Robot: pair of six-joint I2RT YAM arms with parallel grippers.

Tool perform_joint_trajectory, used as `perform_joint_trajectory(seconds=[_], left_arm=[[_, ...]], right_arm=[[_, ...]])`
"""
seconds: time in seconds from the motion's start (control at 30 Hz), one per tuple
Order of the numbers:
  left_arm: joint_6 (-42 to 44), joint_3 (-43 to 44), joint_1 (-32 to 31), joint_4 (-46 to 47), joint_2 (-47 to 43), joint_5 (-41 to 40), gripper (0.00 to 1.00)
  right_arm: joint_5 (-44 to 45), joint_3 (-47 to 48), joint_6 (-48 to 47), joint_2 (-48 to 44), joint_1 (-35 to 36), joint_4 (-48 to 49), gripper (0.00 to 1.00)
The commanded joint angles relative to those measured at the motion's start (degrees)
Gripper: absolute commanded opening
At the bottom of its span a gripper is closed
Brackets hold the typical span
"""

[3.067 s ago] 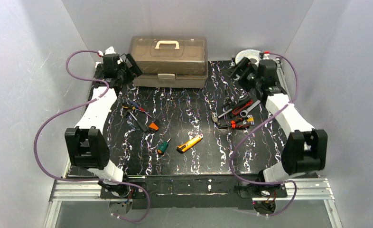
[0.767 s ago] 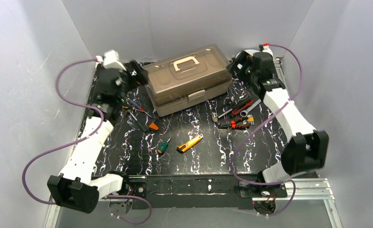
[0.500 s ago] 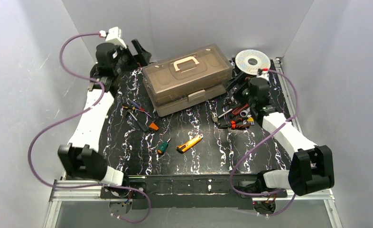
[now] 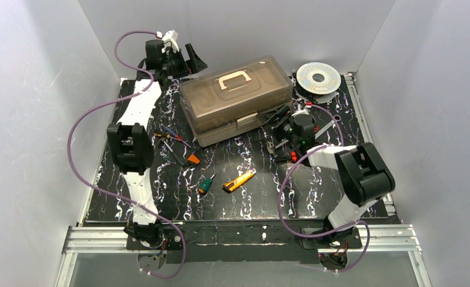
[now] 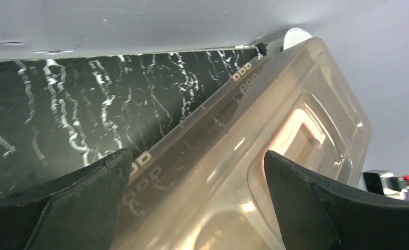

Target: Pack the tool kit

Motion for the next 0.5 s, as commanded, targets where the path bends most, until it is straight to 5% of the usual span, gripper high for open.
perform_joint_trajectory(seconds=[0.0, 0.1, 0.23, 0.47], left_arm=[[-4.10, 10.71, 0.27, -3.10, 7.70, 9.83, 0.98], [-6.95, 11.26, 0.27, -2.79, 10.30, 12.30, 0.98], [-8.51, 3.32, 0.23, 1.26, 7.33, 13.91, 0.97], [-17.93, -27.65, -0.25, 20.57, -9.26, 13.31, 0.91]], right_arm=[[-4.02, 2.54, 3.76, 6.58, 1.09, 17.79, 0.95], [-4.04, 4.43, 4.00, 10.70, 0.82, 22.53, 0.95], [-6.99, 12.21, 1.14, 13.77, -0.12, 15.01, 0.95], [-9.93, 18.47, 2.83, 17.54, -0.05, 12.72, 0.94]])
